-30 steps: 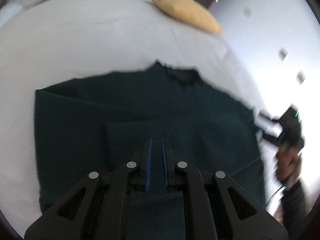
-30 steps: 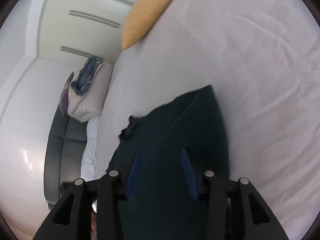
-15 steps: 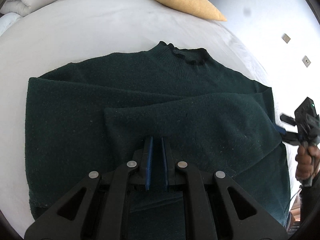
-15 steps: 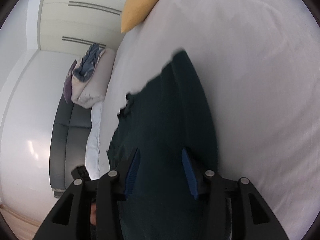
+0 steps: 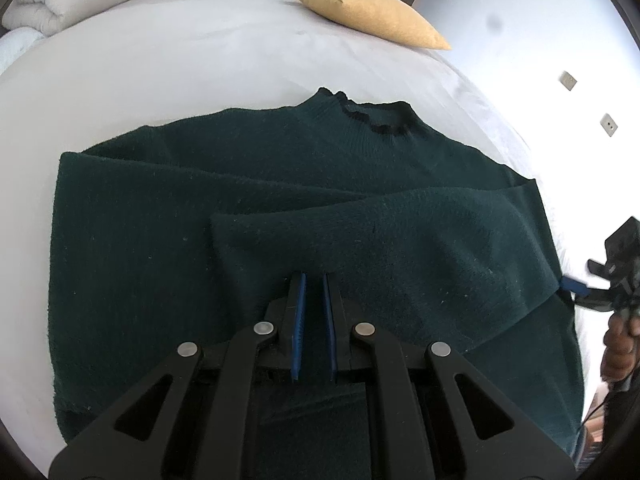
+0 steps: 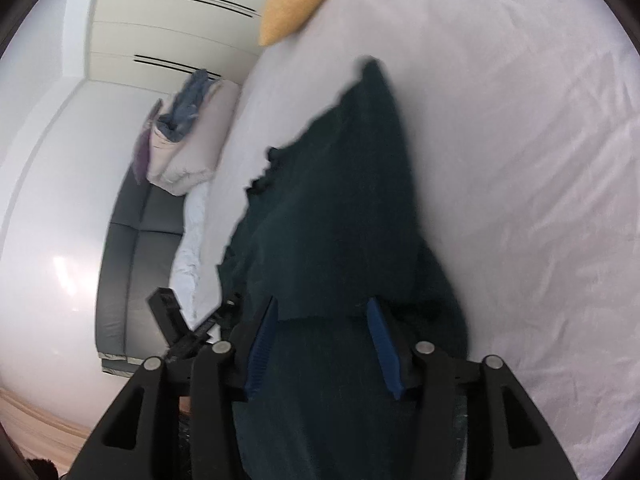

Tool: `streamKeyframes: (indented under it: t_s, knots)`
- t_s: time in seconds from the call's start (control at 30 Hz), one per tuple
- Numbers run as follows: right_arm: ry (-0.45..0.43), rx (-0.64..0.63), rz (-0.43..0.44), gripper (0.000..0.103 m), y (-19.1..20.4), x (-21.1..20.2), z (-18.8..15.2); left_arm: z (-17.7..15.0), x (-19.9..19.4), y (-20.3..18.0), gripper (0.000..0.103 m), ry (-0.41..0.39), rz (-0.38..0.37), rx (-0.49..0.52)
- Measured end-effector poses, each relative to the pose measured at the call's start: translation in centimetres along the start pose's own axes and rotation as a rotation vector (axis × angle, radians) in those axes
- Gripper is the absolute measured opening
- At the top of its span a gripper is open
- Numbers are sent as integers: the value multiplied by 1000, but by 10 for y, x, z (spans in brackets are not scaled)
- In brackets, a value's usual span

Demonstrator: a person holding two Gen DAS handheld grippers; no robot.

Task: Fold small clothes
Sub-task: 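Move both open grippers to the sweater hem at the bed edge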

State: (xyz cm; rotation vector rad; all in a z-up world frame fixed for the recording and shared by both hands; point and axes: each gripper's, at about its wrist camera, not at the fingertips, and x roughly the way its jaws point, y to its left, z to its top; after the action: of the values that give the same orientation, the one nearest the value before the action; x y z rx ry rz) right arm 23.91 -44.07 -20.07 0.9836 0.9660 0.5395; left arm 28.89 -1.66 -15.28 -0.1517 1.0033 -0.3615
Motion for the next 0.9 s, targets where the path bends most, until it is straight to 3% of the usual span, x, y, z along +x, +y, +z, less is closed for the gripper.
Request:
streamKeyframes:
  t_s: [0.1,0.27,0.4,0.5,0.6,0.67,0.73,0.9]
  knots:
    - [-2,-8,34,63,6,9,5,-3,-1,-1,9,-14,4,3]
    - [44,16,-8,62,-9,40,3,-5,-5,2,9,-21,-14,-8]
    - [7,16,0,61,-9,25,-9,-8,-15,14,9,-18,-55,-72]
    - [-17,-21,-53,67,1,4,-26,-16,-36,21,9,-30,-32,-99]
    - [-63,-47,-69,67,10,-23,-51,-30,-65,25,9,-54,3,-98]
    - [-100,-116,-143,67,23,-39,-76,-44,-89,28,9,-79,13,-110]
    - [-118,-202,-200,67,37,-51,-102,-59,-112,30,9,-95,7,-110]
    - [-141,-286,-246,67,49,-79,-151,-105,-172,40,10,-92,-36,-152]
